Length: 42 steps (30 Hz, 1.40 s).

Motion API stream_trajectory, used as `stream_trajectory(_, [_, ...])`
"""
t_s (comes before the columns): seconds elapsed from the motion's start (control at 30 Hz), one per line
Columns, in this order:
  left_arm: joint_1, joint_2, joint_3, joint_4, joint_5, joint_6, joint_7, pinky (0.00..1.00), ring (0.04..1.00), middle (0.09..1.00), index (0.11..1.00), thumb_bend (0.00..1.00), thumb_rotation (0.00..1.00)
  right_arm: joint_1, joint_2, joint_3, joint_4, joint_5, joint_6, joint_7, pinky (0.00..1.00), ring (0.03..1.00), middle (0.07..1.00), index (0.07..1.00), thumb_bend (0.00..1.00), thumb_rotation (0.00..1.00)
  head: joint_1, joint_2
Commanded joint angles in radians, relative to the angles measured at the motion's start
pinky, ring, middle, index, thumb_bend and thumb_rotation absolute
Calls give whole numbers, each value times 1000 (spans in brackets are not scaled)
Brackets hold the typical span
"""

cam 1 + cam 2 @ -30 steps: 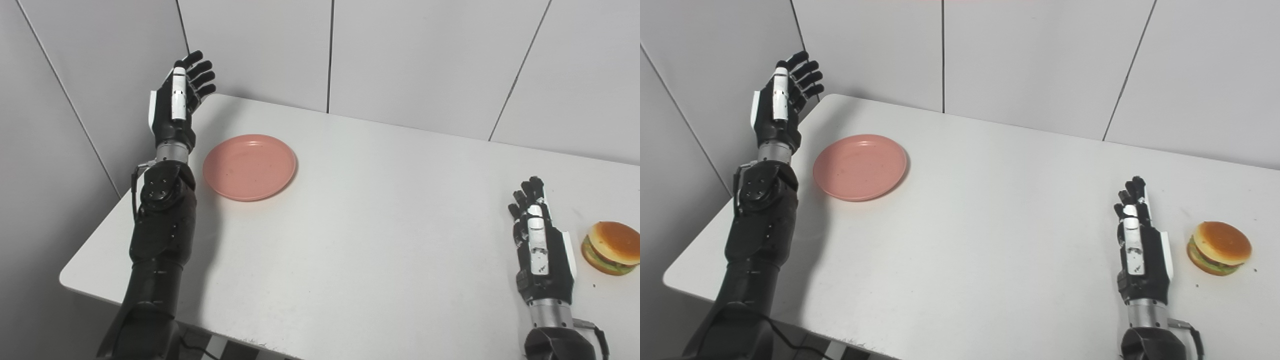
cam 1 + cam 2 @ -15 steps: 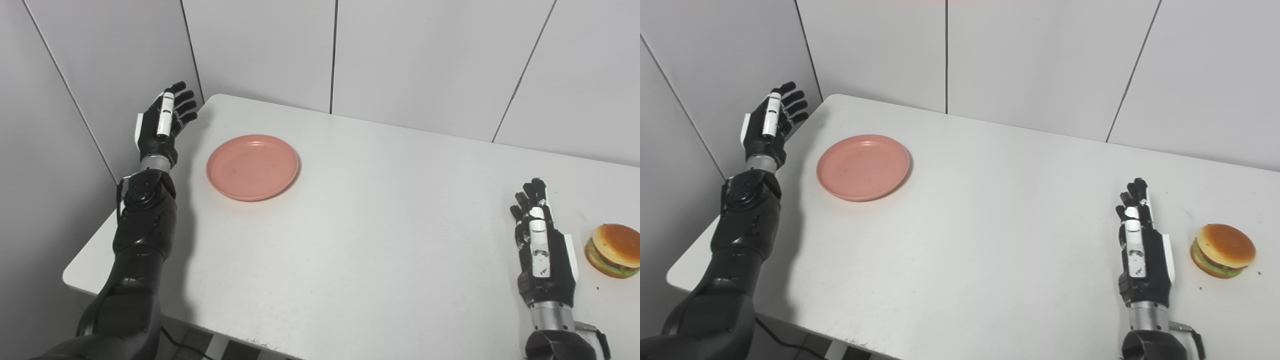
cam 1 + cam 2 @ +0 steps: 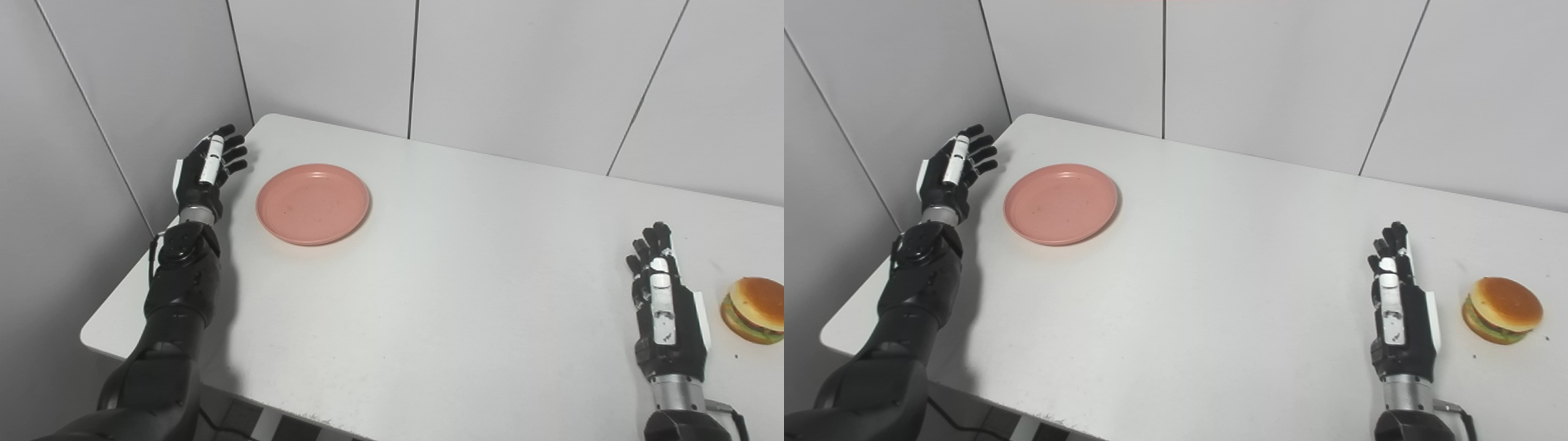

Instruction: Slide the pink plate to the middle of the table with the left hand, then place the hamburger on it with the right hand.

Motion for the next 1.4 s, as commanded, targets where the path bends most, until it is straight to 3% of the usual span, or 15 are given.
stream_trajectory(0.0, [-27, 11, -9, -42, 13, -12, 9, 728, 749, 730, 708, 253, 663, 33, 9, 1, 8, -3, 16, -12, 1000, 1000, 1000, 1000, 570, 883, 0, 6])
stream_trajectory(0.17, [-16, -5, -25, -32, 17, -23, 4, 738, 757, 743, 722, 247, 710, 31, 13, 2, 10, 7, 19, -15, 1000, 1000, 1000, 1000, 592, 883, 2, 13])
stream_trajectory(0.57, [11, -56, -38, -55, -2, -19, -25, 745, 765, 755, 733, 274, 717, 33, -4, -1, 3, -1, 17, -16, 1000, 1000, 1000, 1000, 579, 893, 5, 23])
stream_trajectory(0.7, [8, -81, -33, -66, -9, 10, -3, 737, 758, 743, 721, 268, 718, 36, -8, 0, -9, 6, 24, -10, 1000, 1000, 1000, 1000, 578, 895, 7, 26])
stream_trajectory(1.07, [24, -134, -46, -106, -33, 32, -29, 752, 778, 763, 736, 233, 733, 32, -13, 4, -2, -4, 15, -11, 1000, 1000, 1000, 1000, 577, 911, 8, 33])
stream_trajectory(1.37, [31, -185, -91, -157, -14, 58, -25, 740, 770, 762, 737, 269, 739, 26, -10, 3, 8, -3, 3, -12, 1000, 1000, 1000, 1000, 562, 908, 4, 33])
